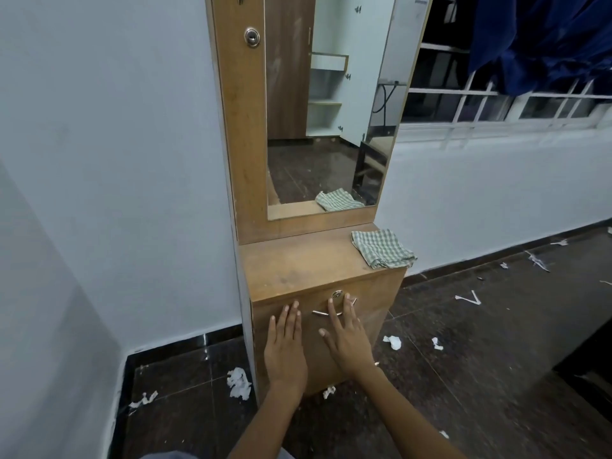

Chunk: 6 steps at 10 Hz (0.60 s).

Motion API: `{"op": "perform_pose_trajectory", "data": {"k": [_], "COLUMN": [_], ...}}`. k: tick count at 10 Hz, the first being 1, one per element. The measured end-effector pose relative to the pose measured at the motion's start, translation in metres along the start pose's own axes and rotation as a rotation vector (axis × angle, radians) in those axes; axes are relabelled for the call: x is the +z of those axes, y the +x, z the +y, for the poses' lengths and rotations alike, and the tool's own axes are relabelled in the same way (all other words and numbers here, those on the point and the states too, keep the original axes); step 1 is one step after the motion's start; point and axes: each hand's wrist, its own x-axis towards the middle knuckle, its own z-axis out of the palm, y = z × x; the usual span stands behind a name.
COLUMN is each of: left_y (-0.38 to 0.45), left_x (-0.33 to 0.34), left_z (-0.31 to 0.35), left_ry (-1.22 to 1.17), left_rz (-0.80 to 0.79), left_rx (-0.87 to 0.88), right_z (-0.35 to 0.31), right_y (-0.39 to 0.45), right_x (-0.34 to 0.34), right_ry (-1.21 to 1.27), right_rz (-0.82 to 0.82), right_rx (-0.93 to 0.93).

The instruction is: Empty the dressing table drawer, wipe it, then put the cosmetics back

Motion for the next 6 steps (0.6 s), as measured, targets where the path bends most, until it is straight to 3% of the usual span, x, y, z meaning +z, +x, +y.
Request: {"op": "perform_pose_trajectory", "data": {"k": [2,3,5,6], "left_y": [0.006,-0.002,-0.011,0.009], "left_x": [0.005,0.002,-0.009,-0.045], "left_z": [-0.004,0.001,-0.014,-0.029], "left_ry": [0.022,-0.09,-0.261,-0.302], "left_rz": [0.009,0.041,0.395,0.572], "left_rx": [0.032,0.071,0.183,0.122], "right_z": [0.003,0.0,-0.033,-0.054], "right_y": [0.005,-0.002,-0.026,-0.007], "right_x": [0.004,0.004,-0.009,-0.034], "right_ry": [-0.006,-0.02,0.031,0.085], "right_rz": [0.007,0.042,0.275,0.413], "right_rx": [-0.025,-0.039,-0.066,-0.117]}}
